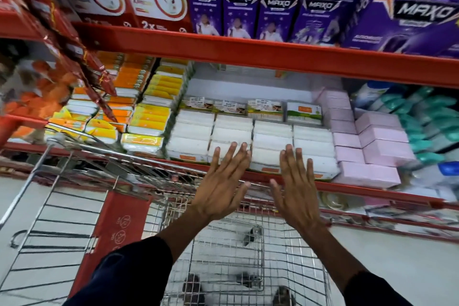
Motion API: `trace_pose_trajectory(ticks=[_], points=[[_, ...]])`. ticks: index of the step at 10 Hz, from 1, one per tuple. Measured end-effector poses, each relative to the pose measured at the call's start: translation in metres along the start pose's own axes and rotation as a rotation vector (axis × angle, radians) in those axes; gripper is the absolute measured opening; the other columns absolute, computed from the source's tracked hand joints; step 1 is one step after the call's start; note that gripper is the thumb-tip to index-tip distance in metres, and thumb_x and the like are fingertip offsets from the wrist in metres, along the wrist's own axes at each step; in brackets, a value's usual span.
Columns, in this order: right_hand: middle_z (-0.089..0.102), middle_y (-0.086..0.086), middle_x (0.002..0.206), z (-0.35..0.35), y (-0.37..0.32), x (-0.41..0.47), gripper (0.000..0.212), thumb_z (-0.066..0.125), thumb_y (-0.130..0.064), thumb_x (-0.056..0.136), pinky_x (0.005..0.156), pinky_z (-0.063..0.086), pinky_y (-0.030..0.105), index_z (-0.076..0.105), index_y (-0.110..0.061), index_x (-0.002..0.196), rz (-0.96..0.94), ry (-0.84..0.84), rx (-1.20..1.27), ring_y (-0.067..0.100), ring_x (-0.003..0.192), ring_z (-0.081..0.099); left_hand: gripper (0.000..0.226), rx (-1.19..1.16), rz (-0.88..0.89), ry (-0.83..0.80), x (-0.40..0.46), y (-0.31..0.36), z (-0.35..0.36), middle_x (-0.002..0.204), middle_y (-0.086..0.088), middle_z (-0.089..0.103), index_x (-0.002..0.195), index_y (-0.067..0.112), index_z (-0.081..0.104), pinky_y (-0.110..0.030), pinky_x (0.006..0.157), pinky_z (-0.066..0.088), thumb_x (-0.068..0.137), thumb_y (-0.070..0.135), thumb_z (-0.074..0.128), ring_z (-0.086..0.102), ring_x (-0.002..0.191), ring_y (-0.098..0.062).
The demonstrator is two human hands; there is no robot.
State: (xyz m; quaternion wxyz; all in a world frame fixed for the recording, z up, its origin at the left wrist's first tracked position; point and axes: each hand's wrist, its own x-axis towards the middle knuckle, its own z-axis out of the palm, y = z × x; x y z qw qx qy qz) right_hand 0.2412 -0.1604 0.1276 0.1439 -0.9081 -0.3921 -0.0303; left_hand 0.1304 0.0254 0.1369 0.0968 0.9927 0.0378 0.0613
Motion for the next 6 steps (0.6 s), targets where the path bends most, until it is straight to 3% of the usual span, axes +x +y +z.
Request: trace_pose_trajectory(ticks=[2,6], points=[[0.003,0.01,0.164,0.002,0.042,-0.008,0.069,0.039,-0.034,0.097,0.123,0.008,0.05,0.008,-0.01,0.154,0.065,-0.017,-0.048,0.022,0.151,-0.004,0.068,0.059,0.071,-0.102,0.022,0.026,0.025,0.166,-0.006,-0.003,0.155,0.015,-0.001,-0.055,0.123,0.004,0.103,0.046,0.03,-0.011,0.152,-0.022],[0.0,0.009,0.164,-0.007,0.04,-0.007,0.07,0.037,-0.041,0.098,0.122,0.007,0.049,0.006,-0.011,0.154,0.044,0.015,-0.056,0.02,0.151,-0.007,0.073,0.095,0.038,-0.094,0.023,0.036,0.011,0.166,-0.007,-0.005,0.155,0.014,0.0,-0.058,0.121,0.009,0.101,0.052,0.03,-0.012,0.152,-0.022]])
